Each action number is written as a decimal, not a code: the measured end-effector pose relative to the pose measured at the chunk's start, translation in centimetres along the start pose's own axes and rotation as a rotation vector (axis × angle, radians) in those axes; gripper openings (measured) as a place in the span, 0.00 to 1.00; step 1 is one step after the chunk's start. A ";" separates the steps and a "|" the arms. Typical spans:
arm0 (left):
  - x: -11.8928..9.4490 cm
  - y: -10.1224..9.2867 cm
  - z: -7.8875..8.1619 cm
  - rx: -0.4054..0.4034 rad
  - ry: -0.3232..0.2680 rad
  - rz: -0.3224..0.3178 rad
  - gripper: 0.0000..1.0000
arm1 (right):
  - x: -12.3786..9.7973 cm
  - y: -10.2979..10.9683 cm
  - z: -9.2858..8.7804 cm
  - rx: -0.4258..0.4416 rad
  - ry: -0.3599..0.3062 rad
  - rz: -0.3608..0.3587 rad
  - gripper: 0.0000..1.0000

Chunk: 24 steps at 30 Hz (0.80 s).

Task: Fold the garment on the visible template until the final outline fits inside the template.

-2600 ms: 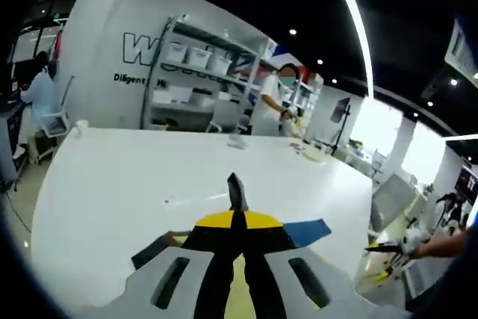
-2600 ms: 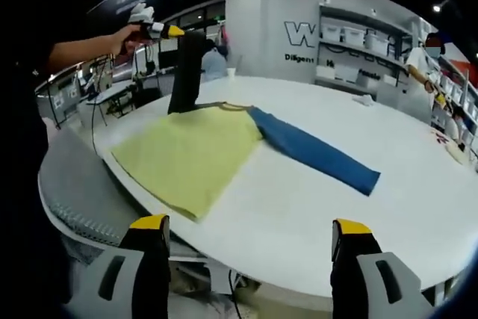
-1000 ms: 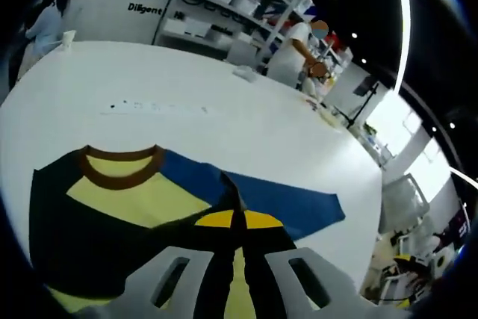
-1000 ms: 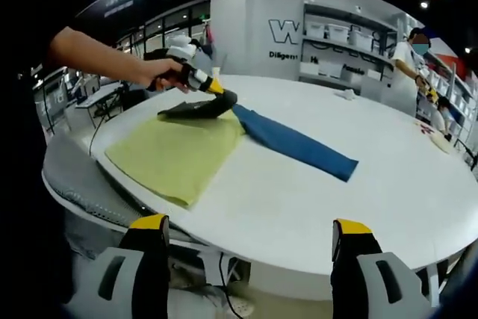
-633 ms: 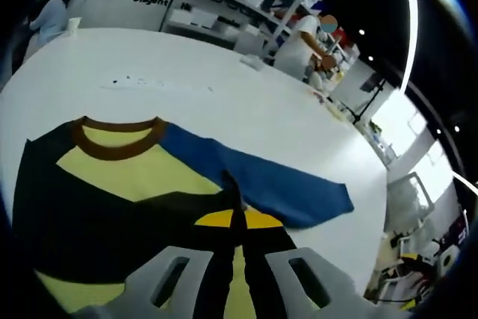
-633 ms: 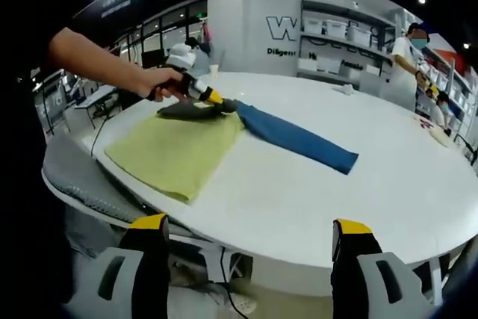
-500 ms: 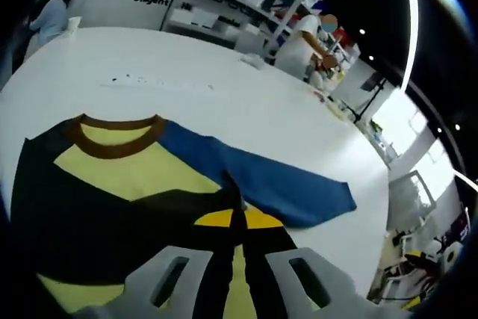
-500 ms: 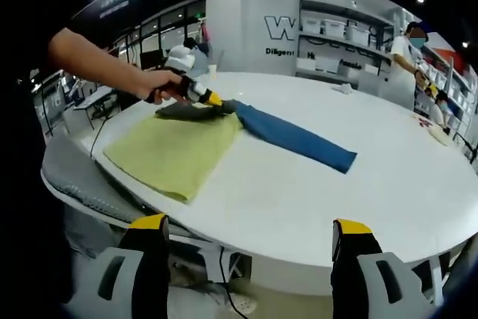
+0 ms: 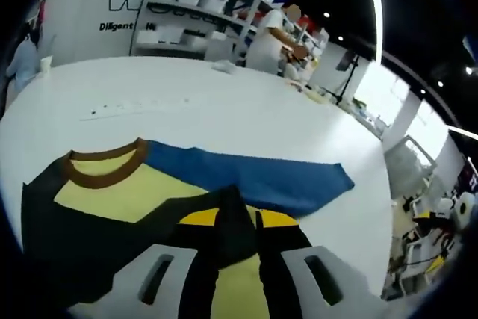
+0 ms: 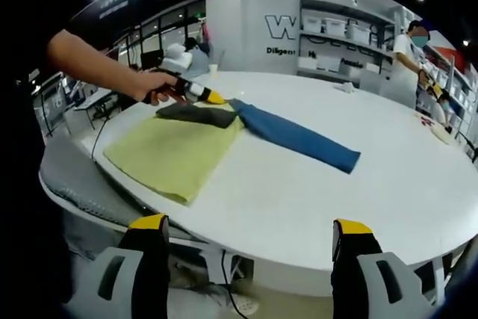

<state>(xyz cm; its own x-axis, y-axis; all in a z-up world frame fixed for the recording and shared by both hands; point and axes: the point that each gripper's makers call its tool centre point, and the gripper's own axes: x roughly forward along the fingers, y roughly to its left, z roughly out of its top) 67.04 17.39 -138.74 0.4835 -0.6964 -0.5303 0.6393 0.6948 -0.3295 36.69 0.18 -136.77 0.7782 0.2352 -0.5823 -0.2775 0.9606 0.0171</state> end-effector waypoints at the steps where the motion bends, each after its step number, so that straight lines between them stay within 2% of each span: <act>1: -0.2 0.2 0.0 0.007 0.000 0.001 0.20 | 0.0 0.0 0.0 -0.001 -0.001 0.001 0.89; 4: -0.9 0.9 -0.2 0.027 -0.006 0.018 0.23 | 0.2 0.1 0.1 -0.010 -0.003 0.008 0.89; 7: -1.2 0.8 -0.1 0.022 -0.023 0.015 0.33 | 0.4 0.2 0.2 -0.002 -0.006 0.017 0.90; 11: -1.6 0.3 -0.2 0.151 -0.033 -0.004 0.43 | 0.4 0.2 1.0 0.032 -0.038 0.027 0.93; 17: -2.2 -0.5 -0.5 0.229 -0.036 -0.021 0.56 | 0.4 -0.1 1.7 0.045 -0.060 0.023 0.93; 22: -3.1 -0.1 -1.1 0.241 -0.030 0.005 0.72 | 0.4 -0.4 1.9 0.043 -0.061 0.018 0.93; 24: -3.3 0.7 -2.0 0.246 -0.013 0.021 0.73 | 0.4 -0.4 1.9 0.041 -0.062 0.020 0.92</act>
<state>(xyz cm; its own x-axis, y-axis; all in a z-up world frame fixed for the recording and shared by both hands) 64.71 20.60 -138.76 0.5050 -0.6858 -0.5240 0.7548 0.6454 -0.1173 38.22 0.15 -135.47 0.8065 0.2615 -0.5302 -0.2708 0.9606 0.0618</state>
